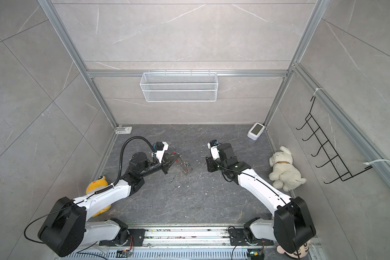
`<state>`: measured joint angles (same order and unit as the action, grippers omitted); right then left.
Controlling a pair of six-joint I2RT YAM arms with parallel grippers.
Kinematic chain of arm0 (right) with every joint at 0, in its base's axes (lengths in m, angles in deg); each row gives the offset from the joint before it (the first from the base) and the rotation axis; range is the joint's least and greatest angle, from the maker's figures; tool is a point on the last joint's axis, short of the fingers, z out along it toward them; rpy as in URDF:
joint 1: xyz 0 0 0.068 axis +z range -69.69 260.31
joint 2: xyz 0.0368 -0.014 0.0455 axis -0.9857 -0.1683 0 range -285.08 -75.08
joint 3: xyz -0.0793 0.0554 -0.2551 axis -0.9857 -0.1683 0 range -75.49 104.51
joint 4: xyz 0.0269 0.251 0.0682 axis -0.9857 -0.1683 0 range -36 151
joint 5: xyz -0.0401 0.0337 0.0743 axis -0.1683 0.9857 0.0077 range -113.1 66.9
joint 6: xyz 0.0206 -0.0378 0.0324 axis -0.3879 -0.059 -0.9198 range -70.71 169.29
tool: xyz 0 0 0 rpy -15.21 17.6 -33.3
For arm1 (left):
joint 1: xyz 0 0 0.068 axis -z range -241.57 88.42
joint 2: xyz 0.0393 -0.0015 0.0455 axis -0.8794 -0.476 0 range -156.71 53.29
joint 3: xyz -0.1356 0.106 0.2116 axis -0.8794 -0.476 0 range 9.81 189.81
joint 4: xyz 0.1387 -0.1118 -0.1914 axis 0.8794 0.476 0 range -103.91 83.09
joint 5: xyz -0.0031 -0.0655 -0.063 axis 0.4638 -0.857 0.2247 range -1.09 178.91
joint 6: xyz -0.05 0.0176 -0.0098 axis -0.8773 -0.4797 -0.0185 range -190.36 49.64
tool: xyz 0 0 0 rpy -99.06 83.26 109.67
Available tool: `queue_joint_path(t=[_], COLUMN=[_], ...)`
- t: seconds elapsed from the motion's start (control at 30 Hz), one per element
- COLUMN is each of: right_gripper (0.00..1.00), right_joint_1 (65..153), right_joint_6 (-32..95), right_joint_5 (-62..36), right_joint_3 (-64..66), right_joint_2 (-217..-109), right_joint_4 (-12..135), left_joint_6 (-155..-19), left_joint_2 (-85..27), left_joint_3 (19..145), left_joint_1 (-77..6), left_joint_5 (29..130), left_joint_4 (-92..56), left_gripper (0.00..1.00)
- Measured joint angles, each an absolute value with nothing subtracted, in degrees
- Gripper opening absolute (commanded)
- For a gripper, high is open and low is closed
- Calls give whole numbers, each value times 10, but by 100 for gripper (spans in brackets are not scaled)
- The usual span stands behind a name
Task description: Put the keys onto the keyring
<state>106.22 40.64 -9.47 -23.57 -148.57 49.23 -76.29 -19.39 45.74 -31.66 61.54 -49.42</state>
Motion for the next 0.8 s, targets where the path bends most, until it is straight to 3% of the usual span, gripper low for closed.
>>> queue_joint_path(t=[0.37,0.8], right_gripper=[0,0], right_joint_1=[1062,1089], right_joint_6=[435,449], right_joint_5=[192,246], right_joint_3=[-172,-102], right_joint_2=[-1477,-1524], right_joint_4=[486,436], left_joint_6=[-706,-693], left_joint_2=[-139,-178], left_joint_3=[468,517], left_joint_1=[-317,-316], left_joint_5=[636,512], left_joint_4=[-426,-407], left_gripper=[0,0])
